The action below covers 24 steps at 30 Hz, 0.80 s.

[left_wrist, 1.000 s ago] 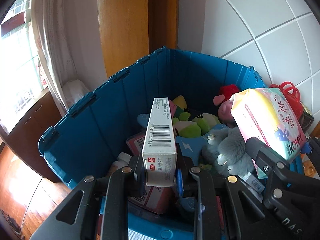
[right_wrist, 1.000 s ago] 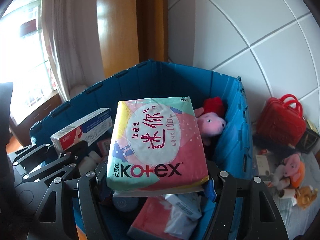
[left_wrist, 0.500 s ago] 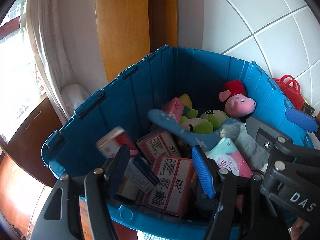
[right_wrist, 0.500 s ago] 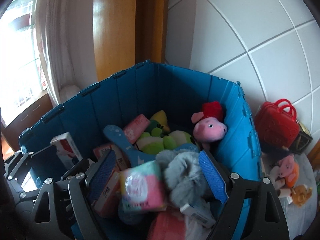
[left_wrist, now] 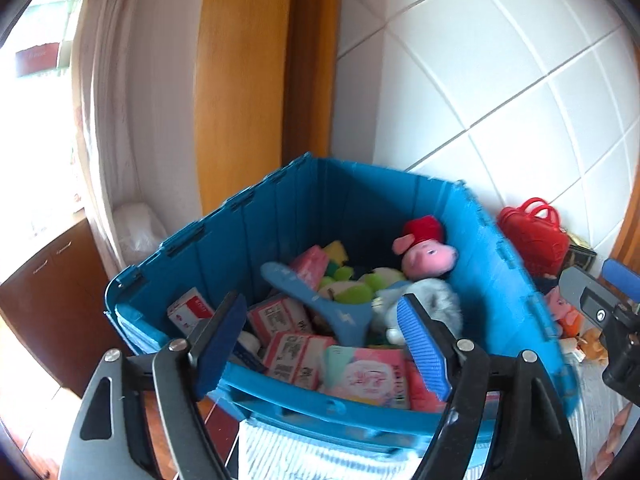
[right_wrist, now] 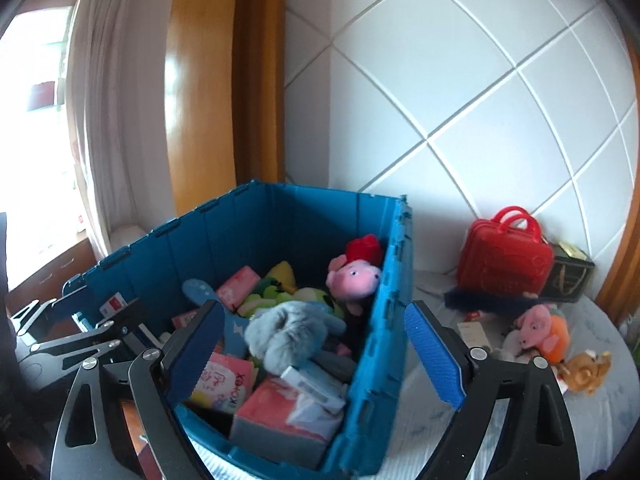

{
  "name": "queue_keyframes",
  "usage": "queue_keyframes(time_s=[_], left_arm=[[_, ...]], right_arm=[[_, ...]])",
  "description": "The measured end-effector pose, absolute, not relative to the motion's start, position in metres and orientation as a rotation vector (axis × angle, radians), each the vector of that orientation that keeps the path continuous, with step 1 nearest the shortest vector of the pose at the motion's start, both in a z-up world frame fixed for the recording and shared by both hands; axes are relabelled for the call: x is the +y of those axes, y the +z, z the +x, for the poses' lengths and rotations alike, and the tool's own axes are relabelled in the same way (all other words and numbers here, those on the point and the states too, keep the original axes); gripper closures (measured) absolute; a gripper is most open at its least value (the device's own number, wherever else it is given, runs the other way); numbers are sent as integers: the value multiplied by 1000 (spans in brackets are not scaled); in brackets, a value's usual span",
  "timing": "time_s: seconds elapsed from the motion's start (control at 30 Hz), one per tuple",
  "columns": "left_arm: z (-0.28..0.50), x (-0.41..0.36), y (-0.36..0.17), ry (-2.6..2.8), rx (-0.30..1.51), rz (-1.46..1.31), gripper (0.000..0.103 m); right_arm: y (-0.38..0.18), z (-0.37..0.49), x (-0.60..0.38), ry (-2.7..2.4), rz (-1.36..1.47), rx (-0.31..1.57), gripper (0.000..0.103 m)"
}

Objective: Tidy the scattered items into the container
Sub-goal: 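Open both tools to drop the pack and box into the crate, then move both tools back toward the brown bear plush on the bed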

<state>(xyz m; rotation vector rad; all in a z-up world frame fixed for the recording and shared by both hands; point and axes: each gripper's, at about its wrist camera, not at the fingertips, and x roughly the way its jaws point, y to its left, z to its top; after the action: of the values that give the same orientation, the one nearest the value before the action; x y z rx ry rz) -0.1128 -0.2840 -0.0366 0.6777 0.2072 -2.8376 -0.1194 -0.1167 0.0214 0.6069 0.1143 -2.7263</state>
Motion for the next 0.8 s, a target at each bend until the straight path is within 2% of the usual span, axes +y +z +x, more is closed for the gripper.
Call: queue_keyframes(time_s=[0.27,0.4,0.8], left_arm=[[-88,-167,-14,-3052,140,559,20],[-84,-90,-17,-3140,113,553,7],[-127,121,-76,-3102,105,853,7]], right_arm=[[23,-87,16,-2905,512,-57,6],[14,-84,91,-2984,531,-99,6],[-62,-106,333,-3075,824,-183,6]])
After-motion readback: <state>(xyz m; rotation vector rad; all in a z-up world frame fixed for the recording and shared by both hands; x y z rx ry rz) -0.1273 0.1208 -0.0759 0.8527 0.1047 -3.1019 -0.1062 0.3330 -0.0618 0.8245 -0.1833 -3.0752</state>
